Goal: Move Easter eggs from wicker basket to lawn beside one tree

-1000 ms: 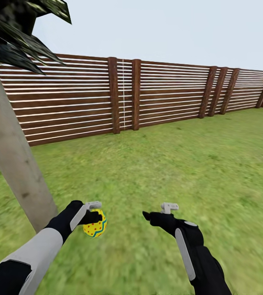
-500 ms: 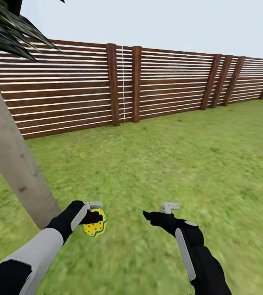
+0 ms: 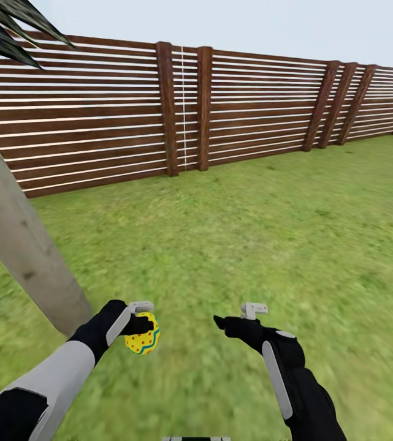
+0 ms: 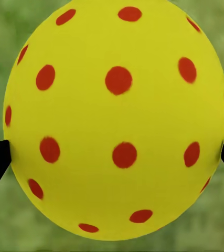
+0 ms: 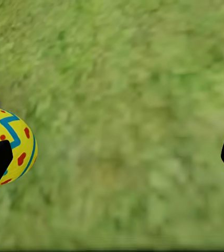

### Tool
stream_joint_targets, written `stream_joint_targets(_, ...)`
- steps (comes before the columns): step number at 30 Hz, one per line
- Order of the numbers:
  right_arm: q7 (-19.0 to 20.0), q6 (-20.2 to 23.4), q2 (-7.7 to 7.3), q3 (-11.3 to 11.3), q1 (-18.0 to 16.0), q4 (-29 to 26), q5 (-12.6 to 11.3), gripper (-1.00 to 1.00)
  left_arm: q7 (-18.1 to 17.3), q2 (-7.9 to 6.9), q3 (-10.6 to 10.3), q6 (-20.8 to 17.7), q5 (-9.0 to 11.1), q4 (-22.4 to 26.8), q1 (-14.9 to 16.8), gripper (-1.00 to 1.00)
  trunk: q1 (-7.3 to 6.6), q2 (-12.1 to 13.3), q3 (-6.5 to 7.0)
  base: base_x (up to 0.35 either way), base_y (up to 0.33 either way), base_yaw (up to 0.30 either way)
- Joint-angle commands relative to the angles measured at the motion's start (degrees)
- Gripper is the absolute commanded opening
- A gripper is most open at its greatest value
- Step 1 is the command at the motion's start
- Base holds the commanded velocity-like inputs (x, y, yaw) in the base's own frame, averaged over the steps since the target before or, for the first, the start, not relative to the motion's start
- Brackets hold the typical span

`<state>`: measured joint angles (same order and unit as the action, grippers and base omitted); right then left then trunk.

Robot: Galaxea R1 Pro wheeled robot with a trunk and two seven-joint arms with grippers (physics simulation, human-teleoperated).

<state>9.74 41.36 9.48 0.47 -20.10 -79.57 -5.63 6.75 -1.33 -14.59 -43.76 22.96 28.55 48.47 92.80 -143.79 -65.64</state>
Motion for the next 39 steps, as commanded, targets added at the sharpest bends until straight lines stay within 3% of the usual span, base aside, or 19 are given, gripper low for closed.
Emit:
stream_joint_targets(1, -0.16, 0.3, 0.01, -0.04, -0.03, -0.06, -0.52, 1.0, 0.46, -0.07, -0.44, -0.18, 0.6, 0.11, 0.01, -1.0, 0.01, -0.04, -0.28, 0.0, 0.0, 0.0)
stream_joint_targets(10, -0.16, 0.3, 0.01, -0.03, -0.03, -0.06, -0.52, 1.0, 0.46, -0.07, -0.54, 1.78, 0.6, 0.11, -0.04, -1.0, 0.24, -0.16, -2.27, 0.0, 0.0, 0.0)
stream_joint_targets(14, -0.16, 0.3, 0.01, -0.1, -0.03, -0.06, -0.52, 1.0, 0.46, -0.07, -3.07, 3.25, 0.67, 0.11, -0.07, -1.0, 0.35, -0.21, -3.16, 0.0, 0.0, 0.0)
stream_joint_targets(18, -0.16, 0.3, 0.01, -0.11, -0.03, -0.06, -0.52, 1.0, 0.46, -0.07, -3.69, 3.86, 0.69, 0.11, -0.13, -1.0, 0.45, -0.27, -4.05, 0.0, 0.0, 0.0)
stream_joint_targets(32, -0.16, 0.31, 0.01, -0.04, -0.03, -0.06, -0.52, 1.0, 0.46, -0.07, -3.87, 4.39, 0.62, 0.11, -0.13, -1.0, 0.81, -0.45, -7.15, 0.0, 0.0, 0.0)
stream_joint_targets(39, -0.16, 0.3, 0.01, -0.03, -0.03, -0.06, -0.52, 1.0, 0.46, -0.07, -4.96, 5.65, 0.6, 0.11, -0.21, -1.0, 0.99, -0.55, -8.7, 0.0, 0.0, 0.0)
